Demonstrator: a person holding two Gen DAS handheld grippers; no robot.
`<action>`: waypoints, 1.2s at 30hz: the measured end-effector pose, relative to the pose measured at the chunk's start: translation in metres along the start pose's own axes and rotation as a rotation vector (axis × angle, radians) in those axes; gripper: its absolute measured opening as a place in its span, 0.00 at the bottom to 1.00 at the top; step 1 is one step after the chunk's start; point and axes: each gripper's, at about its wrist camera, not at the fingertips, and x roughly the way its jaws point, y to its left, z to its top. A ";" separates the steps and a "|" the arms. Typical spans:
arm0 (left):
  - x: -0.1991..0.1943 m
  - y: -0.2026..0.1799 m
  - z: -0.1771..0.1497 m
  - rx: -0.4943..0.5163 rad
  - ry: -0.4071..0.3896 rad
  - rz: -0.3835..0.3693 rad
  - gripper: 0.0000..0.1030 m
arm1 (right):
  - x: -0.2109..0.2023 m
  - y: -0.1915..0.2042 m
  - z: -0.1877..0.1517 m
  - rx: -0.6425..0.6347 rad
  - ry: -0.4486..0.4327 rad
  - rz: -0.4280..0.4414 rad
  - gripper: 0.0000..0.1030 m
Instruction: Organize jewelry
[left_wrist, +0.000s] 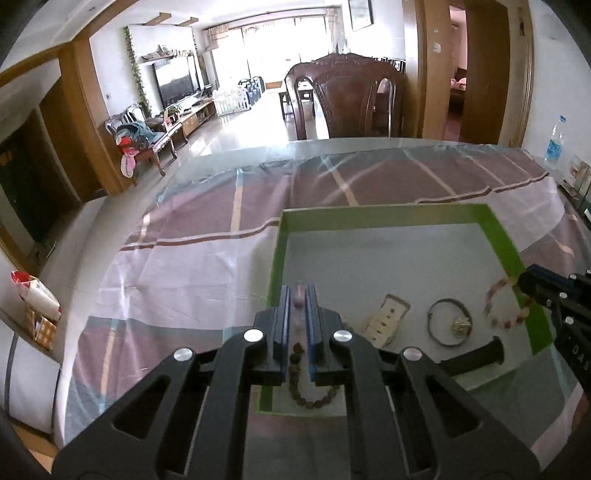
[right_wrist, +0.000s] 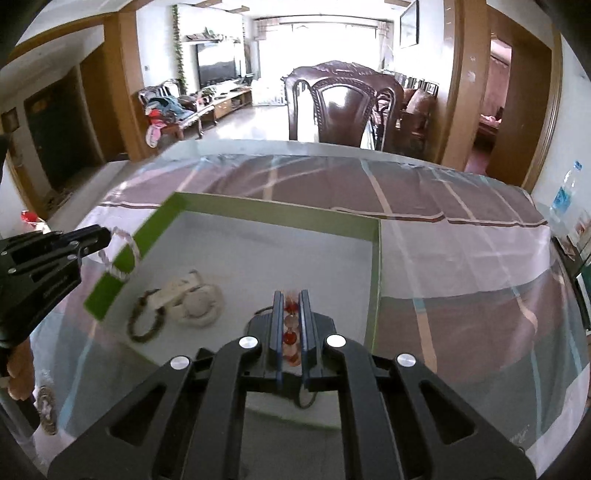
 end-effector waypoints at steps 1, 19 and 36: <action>0.001 0.001 -0.002 0.001 -0.003 0.001 0.17 | 0.001 -0.001 -0.002 -0.001 0.008 0.004 0.19; -0.020 -0.028 -0.130 0.164 0.168 -0.114 0.52 | -0.021 0.035 -0.132 -0.127 0.248 0.192 0.42; 0.001 -0.041 -0.139 0.157 0.205 -0.170 0.37 | -0.007 0.046 -0.138 -0.167 0.223 0.144 0.23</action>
